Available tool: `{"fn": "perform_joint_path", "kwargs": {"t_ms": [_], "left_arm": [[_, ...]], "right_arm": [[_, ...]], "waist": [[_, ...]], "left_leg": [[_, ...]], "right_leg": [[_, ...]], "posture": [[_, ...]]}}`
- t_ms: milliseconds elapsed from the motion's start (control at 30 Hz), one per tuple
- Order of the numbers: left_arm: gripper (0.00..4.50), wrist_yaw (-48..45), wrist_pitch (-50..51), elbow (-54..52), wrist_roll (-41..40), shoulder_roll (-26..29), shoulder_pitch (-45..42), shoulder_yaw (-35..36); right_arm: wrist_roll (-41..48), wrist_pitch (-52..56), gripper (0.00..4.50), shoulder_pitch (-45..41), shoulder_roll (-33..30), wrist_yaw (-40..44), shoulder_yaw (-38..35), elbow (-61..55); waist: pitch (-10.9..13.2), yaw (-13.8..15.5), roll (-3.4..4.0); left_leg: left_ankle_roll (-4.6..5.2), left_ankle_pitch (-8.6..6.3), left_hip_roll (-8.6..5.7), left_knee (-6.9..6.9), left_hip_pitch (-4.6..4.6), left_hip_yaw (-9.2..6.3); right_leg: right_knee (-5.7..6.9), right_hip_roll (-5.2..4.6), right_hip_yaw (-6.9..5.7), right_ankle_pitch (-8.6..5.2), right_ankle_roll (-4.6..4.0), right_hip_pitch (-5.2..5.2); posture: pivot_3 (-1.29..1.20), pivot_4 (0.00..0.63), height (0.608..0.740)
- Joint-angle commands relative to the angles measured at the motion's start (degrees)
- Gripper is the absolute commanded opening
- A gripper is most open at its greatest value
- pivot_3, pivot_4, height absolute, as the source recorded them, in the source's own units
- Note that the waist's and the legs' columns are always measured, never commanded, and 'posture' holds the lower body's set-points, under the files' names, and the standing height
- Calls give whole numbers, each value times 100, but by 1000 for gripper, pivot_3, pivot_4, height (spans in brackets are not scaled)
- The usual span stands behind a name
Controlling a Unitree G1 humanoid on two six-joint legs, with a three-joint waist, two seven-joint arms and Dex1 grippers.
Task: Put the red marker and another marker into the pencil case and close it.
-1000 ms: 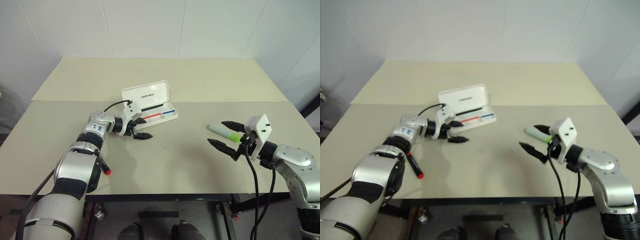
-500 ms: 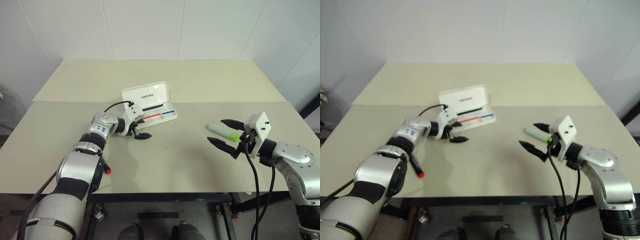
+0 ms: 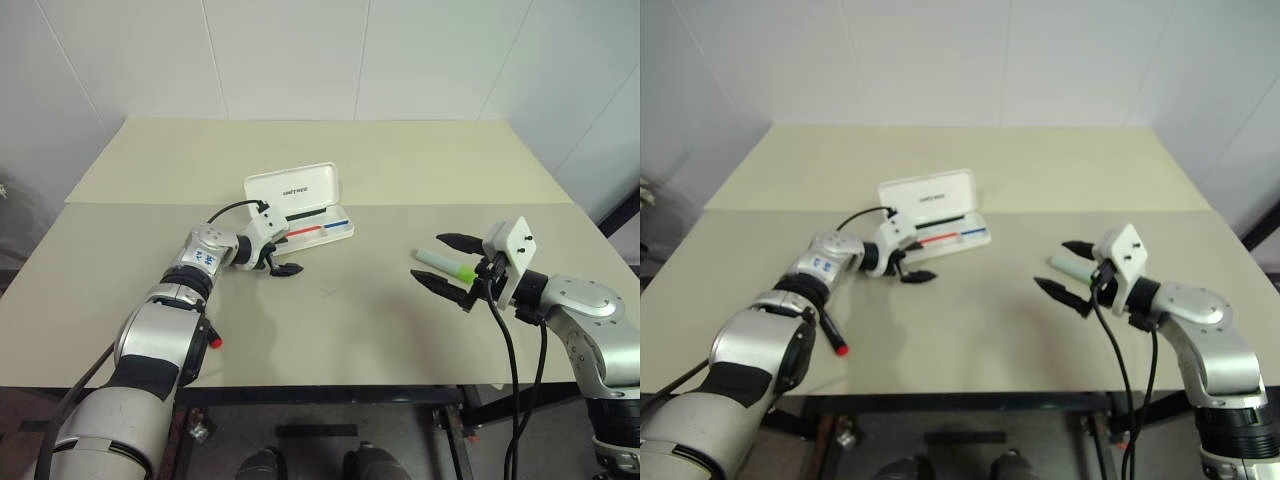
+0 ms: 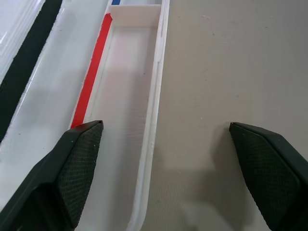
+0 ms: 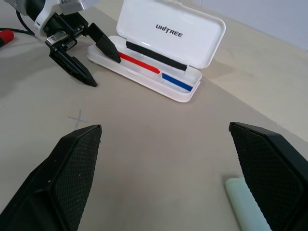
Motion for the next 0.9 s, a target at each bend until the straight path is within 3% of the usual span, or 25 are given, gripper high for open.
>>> {"fn": "perform_joint_path", "kwargs": {"t_ms": [33,367,433,900], "left_arm": [[3662,319,42,36,259,98,-55,-134],[448,431,82,51,277,116,-67,-171],[11,439,83,51,279,118,-66,-167],[11,76,-616,-205,55,338,-243,22]], "right_arm": [[31,-98,4500,-79,-114,58,-98,-30],[38,-57,4500,-67,-116,76,-125,-84],[41,-46,4500,-73,-117,72,-129,-87],[77,-61,4500,-73,-237,176,-212,15]], "waist": [[0,-9,0],[0,-10,0],[0,-15,0],[1,-21,-2]], "left_leg": [[0,0,0,0,1,1],[1,2,1,-6,2,4],[1,2,1,-6,1,4],[1,2,1,-10,-2,11]], "right_leg": [[1,0,1,0,0,1],[-3,1,4,4,1,-1],[-5,1,3,4,1,-2],[-6,1,8,4,1,-9]], "posture": [[0,150,740],[0,150,740],[0,150,740],[0,150,740]]}}
